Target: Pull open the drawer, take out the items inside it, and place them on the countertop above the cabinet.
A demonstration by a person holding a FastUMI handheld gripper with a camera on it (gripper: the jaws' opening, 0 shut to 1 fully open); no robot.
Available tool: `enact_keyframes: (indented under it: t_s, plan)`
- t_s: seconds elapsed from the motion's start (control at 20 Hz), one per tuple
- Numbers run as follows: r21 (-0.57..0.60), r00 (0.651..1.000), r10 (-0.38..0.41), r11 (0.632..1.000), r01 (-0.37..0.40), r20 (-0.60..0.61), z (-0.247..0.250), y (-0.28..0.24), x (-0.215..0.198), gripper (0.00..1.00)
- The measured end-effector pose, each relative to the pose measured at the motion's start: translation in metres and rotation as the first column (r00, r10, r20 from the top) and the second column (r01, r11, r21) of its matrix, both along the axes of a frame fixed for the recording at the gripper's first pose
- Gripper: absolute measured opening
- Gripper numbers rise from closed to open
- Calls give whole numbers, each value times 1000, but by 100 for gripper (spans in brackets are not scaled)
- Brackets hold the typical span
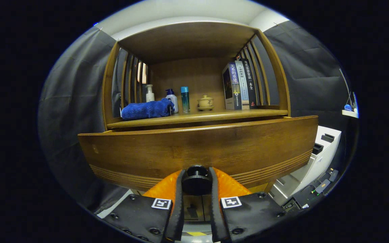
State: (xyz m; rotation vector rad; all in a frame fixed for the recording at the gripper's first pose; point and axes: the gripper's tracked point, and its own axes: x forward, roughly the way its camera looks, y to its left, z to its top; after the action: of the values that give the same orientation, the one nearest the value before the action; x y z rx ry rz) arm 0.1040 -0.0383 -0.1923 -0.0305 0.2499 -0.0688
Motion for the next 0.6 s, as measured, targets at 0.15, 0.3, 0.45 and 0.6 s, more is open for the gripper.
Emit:
enact_keyframes:
  t_s: [0.15,0.3,0.45,0.6]
  plan:
    - [-14,1000,7,1000,-7,-8,0,2,-18,40]
    - [12,1000,-1,1000,1,-20,-1,4,-33,40]
    - [18,998,4,1000,-3,-56,-4,8,-49,40]
    - [27,997,11,1000,-9,-73,-3,12,-66,40]
